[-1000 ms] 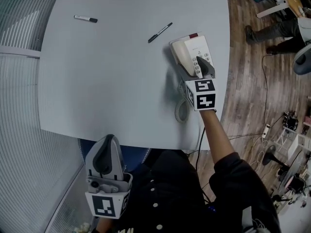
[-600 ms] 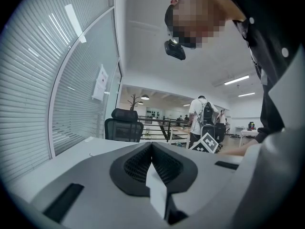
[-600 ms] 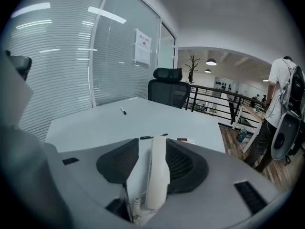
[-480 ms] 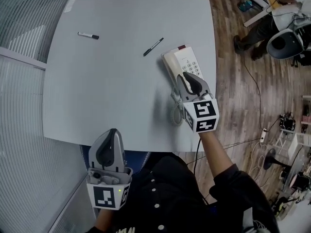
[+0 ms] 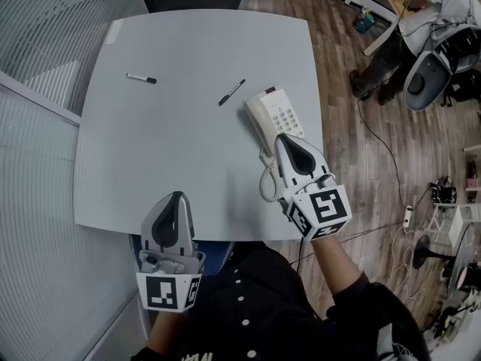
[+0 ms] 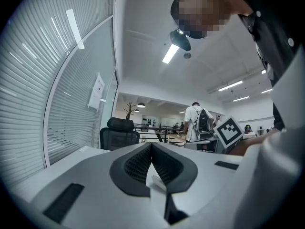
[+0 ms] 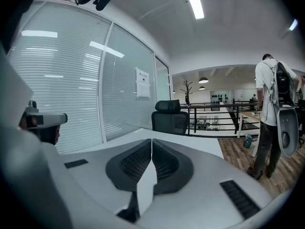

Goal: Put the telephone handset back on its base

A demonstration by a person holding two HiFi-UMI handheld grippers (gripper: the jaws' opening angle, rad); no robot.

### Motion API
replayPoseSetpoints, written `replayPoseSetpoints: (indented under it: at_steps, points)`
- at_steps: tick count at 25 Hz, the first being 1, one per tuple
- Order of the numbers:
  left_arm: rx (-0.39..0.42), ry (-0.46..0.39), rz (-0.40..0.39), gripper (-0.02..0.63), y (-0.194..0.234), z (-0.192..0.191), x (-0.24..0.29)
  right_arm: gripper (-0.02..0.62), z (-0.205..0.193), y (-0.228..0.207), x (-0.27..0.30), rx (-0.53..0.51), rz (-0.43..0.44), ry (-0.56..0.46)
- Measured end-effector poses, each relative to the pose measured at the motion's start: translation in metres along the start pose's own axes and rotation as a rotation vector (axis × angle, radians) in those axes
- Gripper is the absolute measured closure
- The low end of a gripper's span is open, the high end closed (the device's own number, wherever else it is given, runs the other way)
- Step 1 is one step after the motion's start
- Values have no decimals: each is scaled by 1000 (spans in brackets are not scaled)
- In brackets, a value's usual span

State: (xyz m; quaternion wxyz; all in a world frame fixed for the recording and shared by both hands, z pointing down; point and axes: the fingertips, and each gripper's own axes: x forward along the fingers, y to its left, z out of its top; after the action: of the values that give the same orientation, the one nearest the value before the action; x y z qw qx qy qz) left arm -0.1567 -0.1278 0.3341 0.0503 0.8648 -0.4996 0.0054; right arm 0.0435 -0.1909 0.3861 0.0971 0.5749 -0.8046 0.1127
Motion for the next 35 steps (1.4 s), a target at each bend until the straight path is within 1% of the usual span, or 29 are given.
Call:
replayPoseSetpoints:
  at_steps: [7,13,17,21,24,30,35]
  points:
    - [31,-47,0,592,2,16,-2,563,31,8,-41,-26,-46,-91]
    - [59,-107,3,592,0,41,-9,563,57,21,-74,-79,-37,-197]
    - [71,-140,9,592,-2,56,-15,563,71,23,-92,-76,-52,-240]
    - [69,-163,23,592,-2,61,-21,563,77,24,-106,-84,-52,-286]
    - [69,-172,37,592,-1,58,-27,563,73,26,-114,-91,-56,-298]
    - [82,-188,53,592,-6,70,-41,563,72,18,-138,-44,-112,-316]
    - [85,-190,51,591,-8,72,-47,563,71,19,-148,-38,-113,-316]
